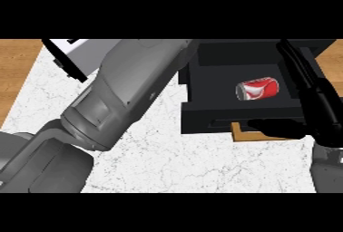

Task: Pick up the can, place it into the drawer and close the drawer

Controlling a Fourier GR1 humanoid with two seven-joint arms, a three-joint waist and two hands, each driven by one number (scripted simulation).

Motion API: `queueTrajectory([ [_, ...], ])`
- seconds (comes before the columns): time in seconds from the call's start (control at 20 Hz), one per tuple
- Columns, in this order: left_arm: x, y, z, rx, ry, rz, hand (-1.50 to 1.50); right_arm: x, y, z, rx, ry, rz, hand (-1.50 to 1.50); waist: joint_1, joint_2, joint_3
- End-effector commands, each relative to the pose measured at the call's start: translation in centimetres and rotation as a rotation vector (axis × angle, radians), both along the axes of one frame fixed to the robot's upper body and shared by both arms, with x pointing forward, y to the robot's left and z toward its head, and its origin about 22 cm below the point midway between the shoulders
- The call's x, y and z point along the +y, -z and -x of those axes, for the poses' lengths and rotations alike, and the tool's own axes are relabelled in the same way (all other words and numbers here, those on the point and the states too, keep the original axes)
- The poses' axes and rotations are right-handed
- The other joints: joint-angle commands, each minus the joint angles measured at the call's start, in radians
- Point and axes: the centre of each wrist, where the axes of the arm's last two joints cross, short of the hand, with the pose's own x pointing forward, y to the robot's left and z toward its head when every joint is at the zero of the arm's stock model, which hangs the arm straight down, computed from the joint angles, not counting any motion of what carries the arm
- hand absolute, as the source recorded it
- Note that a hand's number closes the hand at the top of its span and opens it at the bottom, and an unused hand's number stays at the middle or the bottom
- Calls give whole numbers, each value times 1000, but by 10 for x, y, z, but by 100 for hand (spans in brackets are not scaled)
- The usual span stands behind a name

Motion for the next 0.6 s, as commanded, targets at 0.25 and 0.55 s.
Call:
queueTrajectory([
  [0.25,9,-7,-4,17,18,-2,-150,33,42,-55,16,48,243,-150,40,-13,-1],
  [0.55,29,2,-12,-11,-16,0,-150,26,79,-84,-3,76,292,-150,48,-15,-1],
])
